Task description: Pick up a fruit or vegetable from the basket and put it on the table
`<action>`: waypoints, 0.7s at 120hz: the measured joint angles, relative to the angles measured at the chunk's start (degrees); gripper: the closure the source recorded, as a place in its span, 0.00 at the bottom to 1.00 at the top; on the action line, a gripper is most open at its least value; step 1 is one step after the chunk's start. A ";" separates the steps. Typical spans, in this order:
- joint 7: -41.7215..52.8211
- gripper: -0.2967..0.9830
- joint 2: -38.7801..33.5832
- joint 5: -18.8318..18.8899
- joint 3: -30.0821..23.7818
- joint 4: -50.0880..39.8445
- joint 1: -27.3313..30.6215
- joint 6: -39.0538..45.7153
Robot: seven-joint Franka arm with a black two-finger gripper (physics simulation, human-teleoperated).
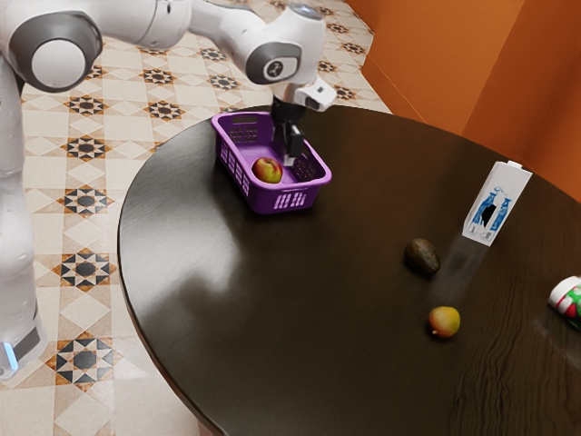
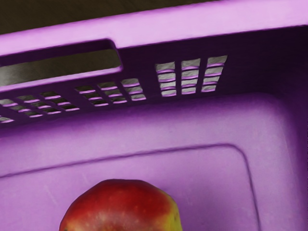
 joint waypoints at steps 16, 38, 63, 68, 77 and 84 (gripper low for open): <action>1.27 0.23 0.81 -0.41 0.02 -0.03 -0.22 1.24; 2.73 0.23 1.11 -0.56 0.22 -0.40 1.45 2.07; 4.21 0.23 1.31 -1.68 0.29 -2.50 5.22 3.48; 4.48 0.23 1.30 -1.85 0.27 -2.64 5.73 3.86; 4.93 0.23 1.24 -2.01 0.22 -2.72 6.18 4.38; 5.24 0.23 1.28 -2.11 0.21 -2.73 6.10 4.69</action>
